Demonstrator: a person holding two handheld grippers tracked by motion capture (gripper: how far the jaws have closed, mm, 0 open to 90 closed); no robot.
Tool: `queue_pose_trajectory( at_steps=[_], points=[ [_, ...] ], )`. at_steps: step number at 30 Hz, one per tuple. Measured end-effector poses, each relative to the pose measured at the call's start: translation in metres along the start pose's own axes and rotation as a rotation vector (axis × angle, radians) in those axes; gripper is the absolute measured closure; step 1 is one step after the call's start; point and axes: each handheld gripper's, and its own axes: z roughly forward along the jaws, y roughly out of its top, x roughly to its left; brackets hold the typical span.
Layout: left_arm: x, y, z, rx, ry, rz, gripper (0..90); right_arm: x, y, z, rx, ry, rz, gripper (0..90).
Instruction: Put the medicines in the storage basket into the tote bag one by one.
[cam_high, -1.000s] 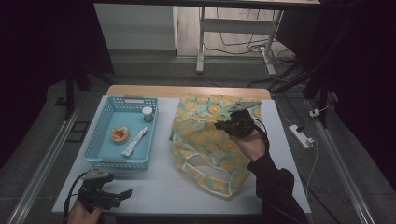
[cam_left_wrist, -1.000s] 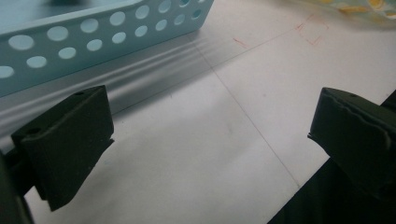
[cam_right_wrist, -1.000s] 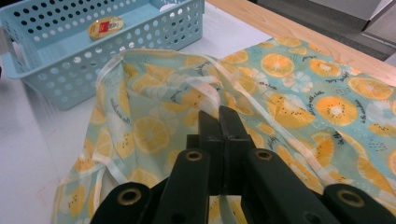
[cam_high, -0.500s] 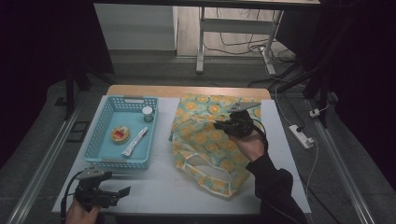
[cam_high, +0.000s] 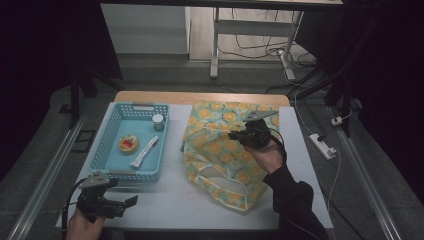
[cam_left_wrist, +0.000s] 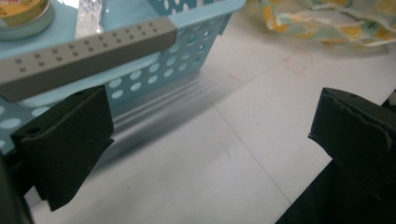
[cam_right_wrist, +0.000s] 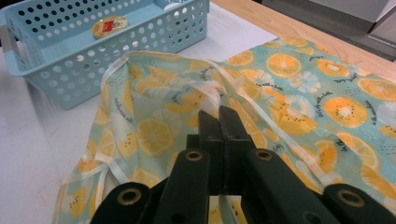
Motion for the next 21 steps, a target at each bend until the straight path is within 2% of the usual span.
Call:
queue_pose_trajectory(
  at_steps=[5, 7, 12, 16, 19, 21],
  points=[
    [0.003, 0.005, -0.003, -0.03, -0.047, 0.004, 0.0, 0.0, 0.0, 0.0, 0.001, -0.001, -0.005, 90.0],
    [0.004, 0.007, -0.004, -0.04, -0.053, 0.008, 0.0, 0.001, 0.0, 0.0, 0.0, 0.001, -0.005, 90.0],
    [0.007, 0.015, -0.009, -0.056, -0.041, 0.018, 0.0, 0.002, 0.0, 0.001, 0.006, 0.003, -0.009, 90.0],
    [0.01, 0.021, -0.009, -0.042, -0.019, 0.031, 0.1, 0.002, 0.0, 0.003, 0.013, 0.004, -0.011, 90.0],
    [0.012, 0.025, -0.006, -0.035, -0.019, 0.024, 0.3, 0.002, 0.0, 0.003, 0.015, 0.004, -0.011, 90.0],
    [0.013, 0.029, -0.004, -0.029, 0.003, 0.037, 0.4, 0.002, 0.0, 0.003, 0.014, 0.004, -0.012, 90.0]
  ],
)
